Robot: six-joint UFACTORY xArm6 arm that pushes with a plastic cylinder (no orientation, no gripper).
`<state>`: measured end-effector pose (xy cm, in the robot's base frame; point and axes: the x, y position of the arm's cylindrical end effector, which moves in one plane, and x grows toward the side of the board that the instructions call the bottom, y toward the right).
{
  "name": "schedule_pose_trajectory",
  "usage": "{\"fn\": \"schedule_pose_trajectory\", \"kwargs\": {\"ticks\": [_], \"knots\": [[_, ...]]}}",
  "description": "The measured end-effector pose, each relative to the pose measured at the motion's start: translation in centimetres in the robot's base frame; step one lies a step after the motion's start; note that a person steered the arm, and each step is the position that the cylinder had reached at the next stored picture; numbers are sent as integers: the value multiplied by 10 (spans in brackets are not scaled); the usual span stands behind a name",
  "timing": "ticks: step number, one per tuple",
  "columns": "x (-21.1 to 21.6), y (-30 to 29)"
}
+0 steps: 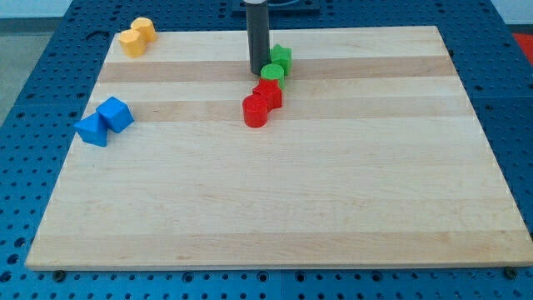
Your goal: Move green star closer to the green circle
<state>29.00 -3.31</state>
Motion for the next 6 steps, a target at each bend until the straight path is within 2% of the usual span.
{"fn": "schedule_pose_trajectory", "kwargs": {"ticks": [1,2,4,6], "knots": [[-35,-41],[-63,-47],[-70,23],[-47,23]]}}
